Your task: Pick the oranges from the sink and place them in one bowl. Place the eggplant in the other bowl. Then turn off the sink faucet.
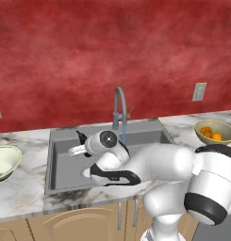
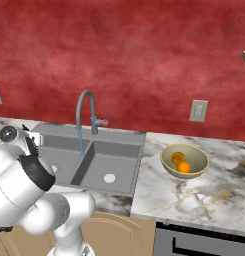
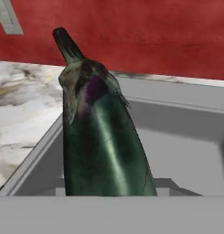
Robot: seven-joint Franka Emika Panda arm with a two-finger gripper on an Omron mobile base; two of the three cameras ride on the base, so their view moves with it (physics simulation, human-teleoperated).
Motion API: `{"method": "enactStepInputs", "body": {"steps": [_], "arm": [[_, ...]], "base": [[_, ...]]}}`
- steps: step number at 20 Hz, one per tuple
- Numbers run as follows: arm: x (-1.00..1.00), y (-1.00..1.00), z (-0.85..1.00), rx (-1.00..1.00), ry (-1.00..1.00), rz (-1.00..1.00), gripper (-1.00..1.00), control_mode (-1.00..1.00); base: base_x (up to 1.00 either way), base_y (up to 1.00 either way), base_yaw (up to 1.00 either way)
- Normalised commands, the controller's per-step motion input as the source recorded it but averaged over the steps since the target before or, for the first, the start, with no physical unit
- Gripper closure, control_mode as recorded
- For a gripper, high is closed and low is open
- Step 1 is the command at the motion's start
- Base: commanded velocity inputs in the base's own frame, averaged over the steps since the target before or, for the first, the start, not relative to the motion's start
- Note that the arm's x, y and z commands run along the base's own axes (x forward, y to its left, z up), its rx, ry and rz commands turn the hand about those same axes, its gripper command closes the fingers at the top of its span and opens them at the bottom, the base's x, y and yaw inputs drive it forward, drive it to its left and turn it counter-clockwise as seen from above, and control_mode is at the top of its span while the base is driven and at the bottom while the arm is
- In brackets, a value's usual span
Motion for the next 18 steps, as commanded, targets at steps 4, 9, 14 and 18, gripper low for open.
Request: {"method": "enactStepInputs", "body": {"steps": [4, 9, 14, 18], "arm": [[-0.11, 0.15, 0.51, 0.0, -0.05, -0.1, 1.0, -1.0], [-0.14, 0.31, 0.16, 0.0, -0.02, -0.19, 1.0, -1.0], [-0.13, 0.31, 0.22, 0.0, -0.01, -0.1, 1.0, -1.0], [-0.13, 0.16, 0.46, 0.0, -0.01, 0.0, 1.0, -1.0]], "base": [[0.0, 0.0, 0.0], [0.0, 0.0, 0.0], [0.0, 0.0, 0.0], [0.0, 0.0, 0.0]]}}
